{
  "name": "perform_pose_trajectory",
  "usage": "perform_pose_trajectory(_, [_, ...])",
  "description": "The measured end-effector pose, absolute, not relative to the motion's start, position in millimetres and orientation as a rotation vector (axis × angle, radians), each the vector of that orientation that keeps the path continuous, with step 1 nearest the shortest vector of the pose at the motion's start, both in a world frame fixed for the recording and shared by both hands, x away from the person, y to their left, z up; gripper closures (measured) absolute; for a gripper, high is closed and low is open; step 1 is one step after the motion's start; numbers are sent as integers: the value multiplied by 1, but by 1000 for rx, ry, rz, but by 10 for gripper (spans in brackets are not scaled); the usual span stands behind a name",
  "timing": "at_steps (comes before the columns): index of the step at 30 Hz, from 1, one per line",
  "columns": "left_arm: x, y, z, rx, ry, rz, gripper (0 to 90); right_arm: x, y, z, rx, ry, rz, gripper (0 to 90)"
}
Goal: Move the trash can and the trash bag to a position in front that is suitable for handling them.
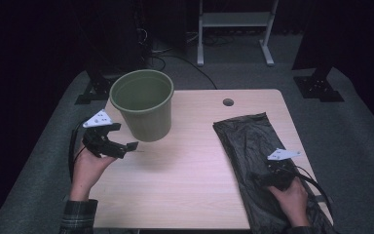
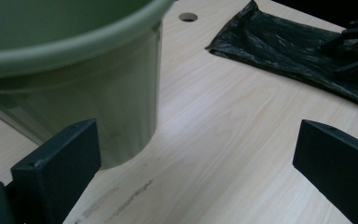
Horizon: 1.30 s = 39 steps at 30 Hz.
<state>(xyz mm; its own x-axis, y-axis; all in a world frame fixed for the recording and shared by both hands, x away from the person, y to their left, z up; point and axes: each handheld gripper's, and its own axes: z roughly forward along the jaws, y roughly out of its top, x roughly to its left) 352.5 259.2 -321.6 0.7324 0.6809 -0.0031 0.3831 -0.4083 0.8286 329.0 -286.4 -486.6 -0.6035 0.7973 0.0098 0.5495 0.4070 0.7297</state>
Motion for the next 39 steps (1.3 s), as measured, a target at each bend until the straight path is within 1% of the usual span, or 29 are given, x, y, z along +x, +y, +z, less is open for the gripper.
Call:
perform_pose_trajectory(9, [372,266,-299,2059,823,448,0,329,-286,-487,1163,2328,1016,96])
perform_pose_trajectory(25, [418,281,-267,2065,894,457,0,329,-286,-487,1165,2328,1016,96])
perform_pose_trajectory(33, [440,289,-267,2065,941,460,0,329,-286,-487,1165,2328,1017,96])
perform_pose_trajectory(34, [449,292,-271,2079,964,456,0,329,-286,-487,1164,2328,1017,97])
perform_pose_trajectory(39, [461,294,-276,2097,982,454,0,329,-286,-487,1165,2328,1017,96])
